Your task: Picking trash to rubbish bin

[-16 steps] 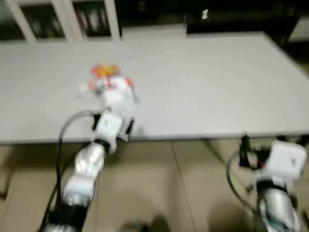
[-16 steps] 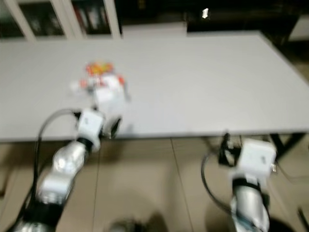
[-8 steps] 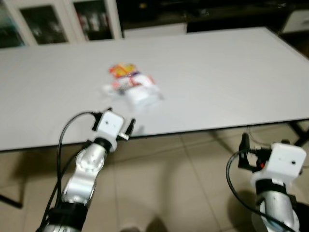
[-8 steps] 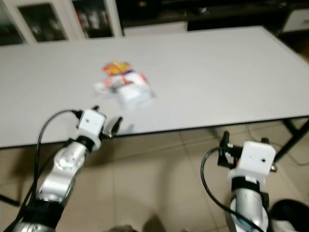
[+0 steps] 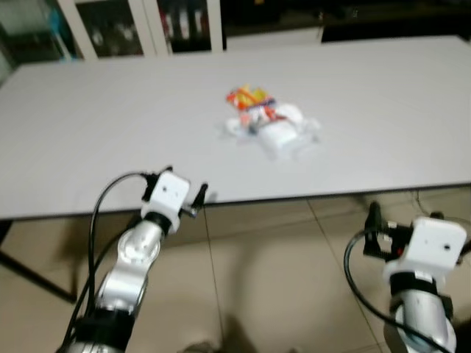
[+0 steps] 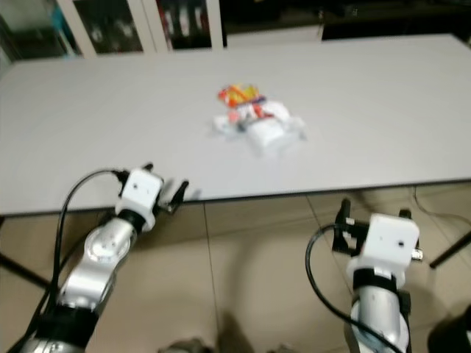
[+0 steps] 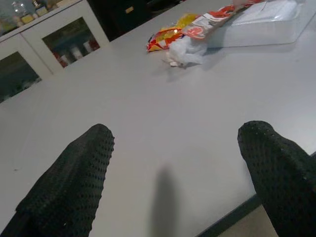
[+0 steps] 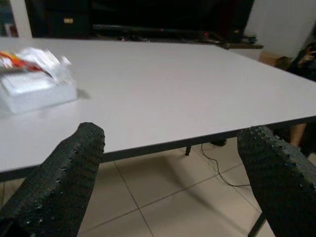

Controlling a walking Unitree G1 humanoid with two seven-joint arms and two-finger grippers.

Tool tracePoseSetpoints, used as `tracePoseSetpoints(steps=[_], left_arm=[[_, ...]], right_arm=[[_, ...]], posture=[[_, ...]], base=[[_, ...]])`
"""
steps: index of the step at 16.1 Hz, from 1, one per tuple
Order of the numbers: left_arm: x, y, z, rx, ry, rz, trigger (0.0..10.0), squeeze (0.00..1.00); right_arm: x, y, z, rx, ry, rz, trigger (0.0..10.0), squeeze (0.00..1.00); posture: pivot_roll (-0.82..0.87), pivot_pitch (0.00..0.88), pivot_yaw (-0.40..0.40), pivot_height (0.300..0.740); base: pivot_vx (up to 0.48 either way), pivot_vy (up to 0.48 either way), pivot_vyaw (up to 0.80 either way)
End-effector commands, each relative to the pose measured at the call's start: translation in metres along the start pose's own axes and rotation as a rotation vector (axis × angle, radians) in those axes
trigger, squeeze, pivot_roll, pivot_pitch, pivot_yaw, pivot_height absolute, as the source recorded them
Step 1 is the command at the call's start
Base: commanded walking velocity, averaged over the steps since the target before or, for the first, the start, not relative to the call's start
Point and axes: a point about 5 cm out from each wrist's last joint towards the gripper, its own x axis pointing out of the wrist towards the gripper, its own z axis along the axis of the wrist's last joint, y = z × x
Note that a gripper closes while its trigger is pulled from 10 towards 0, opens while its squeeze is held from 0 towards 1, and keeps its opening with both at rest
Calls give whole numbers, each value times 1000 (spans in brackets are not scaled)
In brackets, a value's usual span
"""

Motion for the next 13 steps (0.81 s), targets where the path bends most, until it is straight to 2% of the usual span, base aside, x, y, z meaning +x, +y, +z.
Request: tracePoseSetpoints(steps=[1,6,10,13], left_arm=[[0,9,1,13,2,21,10000,0],[1,7,0,14,2,17,10000,0],[2,4,1,-8,-15,-13,10000,0],[11,6,2,-10,-2,13,10000,0]], right_arm=[[-1,3,4,15,-19,11,10000,0],[-1,2,5,16,-22,14,10000,0],[-2,2,5,-1,-25,14,10000,0],[-1,1,8,-37,-41,21,10000,0]], posture=[[111,105,30,740],[108,105,30,740],[108,105,30,740],[95,106,25,740]], base=[[0,480,0],[0,480,0],[0,0,0],[0,0,0]])
